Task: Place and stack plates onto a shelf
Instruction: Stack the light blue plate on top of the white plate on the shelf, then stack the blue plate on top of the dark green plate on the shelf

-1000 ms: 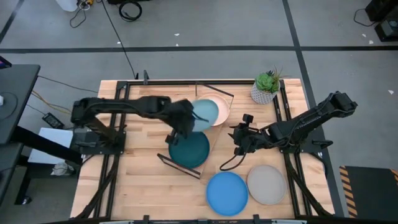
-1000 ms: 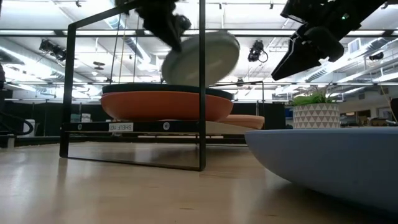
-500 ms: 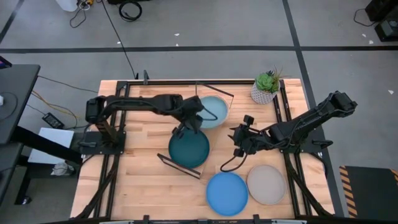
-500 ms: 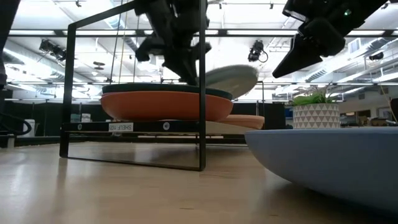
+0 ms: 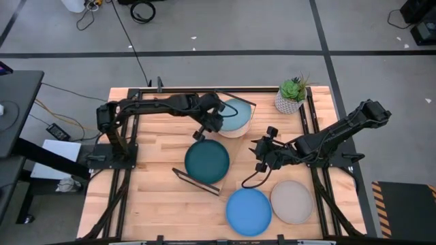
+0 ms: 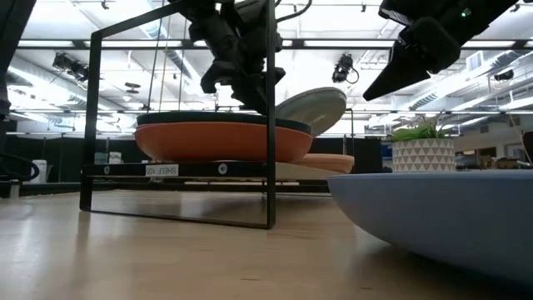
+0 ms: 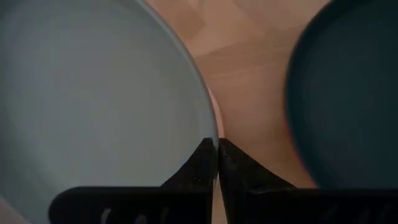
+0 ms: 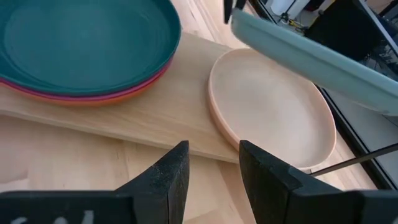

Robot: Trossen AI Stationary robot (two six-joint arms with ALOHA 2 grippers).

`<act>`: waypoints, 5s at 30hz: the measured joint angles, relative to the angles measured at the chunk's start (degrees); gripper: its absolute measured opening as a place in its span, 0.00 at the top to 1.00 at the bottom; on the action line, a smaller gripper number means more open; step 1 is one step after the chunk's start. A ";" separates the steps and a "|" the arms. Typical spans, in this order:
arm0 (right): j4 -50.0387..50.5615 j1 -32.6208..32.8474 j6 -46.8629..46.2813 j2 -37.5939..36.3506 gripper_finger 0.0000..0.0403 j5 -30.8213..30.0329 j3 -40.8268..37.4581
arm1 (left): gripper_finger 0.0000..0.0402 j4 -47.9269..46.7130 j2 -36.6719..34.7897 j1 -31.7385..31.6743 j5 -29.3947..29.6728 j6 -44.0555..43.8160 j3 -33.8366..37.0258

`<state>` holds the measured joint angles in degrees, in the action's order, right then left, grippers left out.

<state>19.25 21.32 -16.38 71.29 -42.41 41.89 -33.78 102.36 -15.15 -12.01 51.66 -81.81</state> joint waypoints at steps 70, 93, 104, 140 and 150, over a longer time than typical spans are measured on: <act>10.77 4.17 -10.80 26.82 0.46 42.98 17.59 | 0.69 -11.46 -19.75 53.06 35.71 -48.51 -0.03; 11.09 6.93 -23.93 27.08 0.64 38.83 13.67 | 0.69 -13.69 -19.71 51.68 21.14 -49.89 -0.03; 8.76 6.24 -19.46 27.08 0.69 39.92 12.52 | 0.69 -13.36 -19.71 51.68 21.31 -51.05 -0.03; 16.36 -4.59 -6.29 11.07 0.97 42.93 12.41 | 0.69 -13.69 -19.71 51.31 26.33 -53.78 -0.03; 22.35 -13.09 -4.25 4.00 0.97 37.17 16.20 | 0.69 -13.70 -19.71 51.22 28.42 -55.72 -0.03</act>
<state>41.61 8.23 -20.63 75.29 -5.24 58.09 -47.47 82.65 36.07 16.41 -4.06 -81.84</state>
